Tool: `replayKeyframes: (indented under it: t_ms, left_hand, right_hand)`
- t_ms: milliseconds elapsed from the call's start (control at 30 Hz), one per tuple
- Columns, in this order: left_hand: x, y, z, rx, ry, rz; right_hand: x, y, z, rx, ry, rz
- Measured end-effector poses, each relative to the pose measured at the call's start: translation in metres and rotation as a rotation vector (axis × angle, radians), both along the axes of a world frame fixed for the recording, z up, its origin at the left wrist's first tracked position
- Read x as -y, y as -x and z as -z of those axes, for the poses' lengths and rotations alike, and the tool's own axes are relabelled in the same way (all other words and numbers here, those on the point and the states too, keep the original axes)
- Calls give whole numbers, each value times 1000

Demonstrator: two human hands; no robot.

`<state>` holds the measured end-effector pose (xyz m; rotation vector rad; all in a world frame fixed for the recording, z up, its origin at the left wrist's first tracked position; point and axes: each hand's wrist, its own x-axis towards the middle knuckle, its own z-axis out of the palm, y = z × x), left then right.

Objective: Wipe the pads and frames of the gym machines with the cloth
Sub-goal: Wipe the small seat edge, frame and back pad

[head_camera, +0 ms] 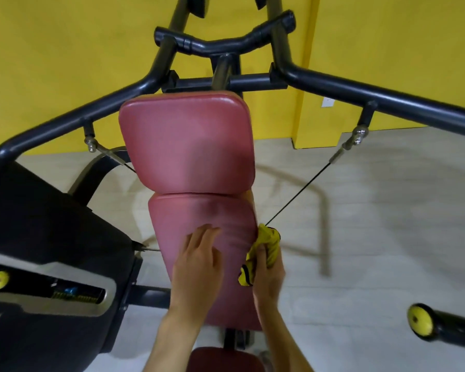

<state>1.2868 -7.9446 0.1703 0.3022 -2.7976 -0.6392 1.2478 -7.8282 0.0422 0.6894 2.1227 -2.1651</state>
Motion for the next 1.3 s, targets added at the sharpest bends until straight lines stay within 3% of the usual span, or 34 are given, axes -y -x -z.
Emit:
replayKeyframes:
  t_ms: [200, 333, 467, 633, 800, 1000, 1067, 1300]
  left_hand:
    - [-15, -6, 16, 78, -49, -29]
    - [-19, -8, 31, 87, -54, -37]
    - [-18, -17, 51, 67, -143, -56]
    - [-9, -35, 91, 112, -134, -57]
    - [-6, -48, 114, 163, -135, -25]
    - [1, -61, 124, 134, -149, 41]
    - [5, -63, 135, 106, -153, 42]
    - [24, -72, 196, 16, -182, 86]
  right_hand:
    - [12, 33, -58, -185, 29, 68]
    - [9, 36, -42, -262, 76, 32]
    - [0, 15, 15, -176, 167, -35]
    - [-23, -23, 105, 72, 258, -39]
    - [-23, -14, 112, 130, 228, 42]
    - [-1, 23, 4, -228, 105, 69]
    - [3, 25, -2, -302, 89, 71]
    - [-7, -6, 112, -195, 72, 162]
